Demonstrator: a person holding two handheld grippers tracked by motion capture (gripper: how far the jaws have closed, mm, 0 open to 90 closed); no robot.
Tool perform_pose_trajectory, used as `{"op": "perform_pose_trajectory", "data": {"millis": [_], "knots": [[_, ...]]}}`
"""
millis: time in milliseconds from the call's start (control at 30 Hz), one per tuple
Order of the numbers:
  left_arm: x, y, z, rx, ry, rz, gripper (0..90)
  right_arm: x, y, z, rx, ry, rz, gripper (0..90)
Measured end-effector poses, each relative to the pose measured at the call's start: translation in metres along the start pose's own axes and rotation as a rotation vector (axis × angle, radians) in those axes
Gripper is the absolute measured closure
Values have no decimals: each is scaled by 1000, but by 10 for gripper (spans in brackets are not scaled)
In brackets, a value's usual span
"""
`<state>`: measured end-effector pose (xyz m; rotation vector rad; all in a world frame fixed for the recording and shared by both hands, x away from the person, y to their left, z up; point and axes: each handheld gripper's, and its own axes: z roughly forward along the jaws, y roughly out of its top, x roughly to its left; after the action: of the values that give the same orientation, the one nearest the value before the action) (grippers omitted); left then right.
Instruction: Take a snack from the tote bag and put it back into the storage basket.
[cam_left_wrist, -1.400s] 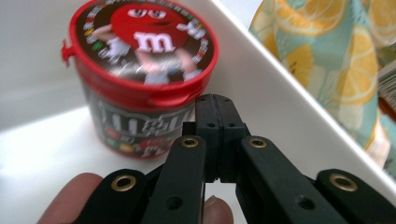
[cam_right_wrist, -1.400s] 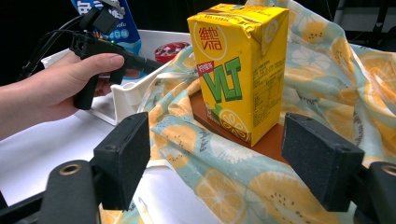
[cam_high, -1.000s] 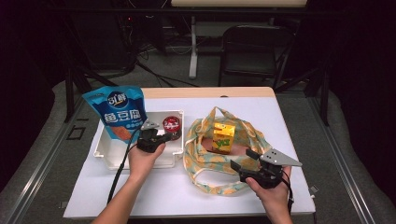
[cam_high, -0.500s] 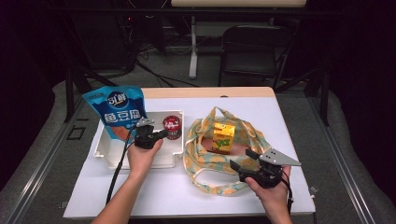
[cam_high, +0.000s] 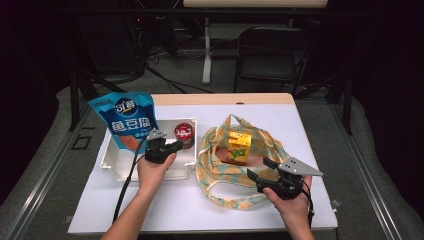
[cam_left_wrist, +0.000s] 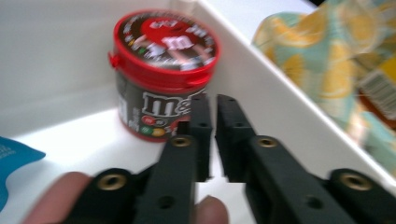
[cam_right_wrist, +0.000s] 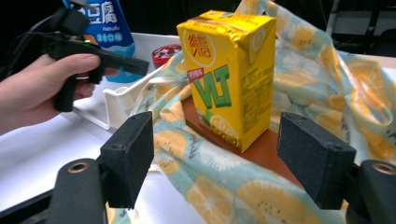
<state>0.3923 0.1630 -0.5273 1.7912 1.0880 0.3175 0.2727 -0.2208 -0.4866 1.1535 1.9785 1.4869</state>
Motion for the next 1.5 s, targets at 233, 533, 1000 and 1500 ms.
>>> {"op": "perform_pose_trajectory", "data": {"millis": [233,533,1000,1500], "knots": [[-2,-6,-25,-73,7,27,496,0,7,7,5,-11,-26,275],[-2,-16,-57,-130,-51,28,362,-6,17,24,40,-25,-61,243],[-17,-22,-75,-143,-139,80,216,-22,33,57,67,-2,-65,196],[-19,-28,-68,-109,-164,100,251,-29,42,86,101,93,-117,151]]}}
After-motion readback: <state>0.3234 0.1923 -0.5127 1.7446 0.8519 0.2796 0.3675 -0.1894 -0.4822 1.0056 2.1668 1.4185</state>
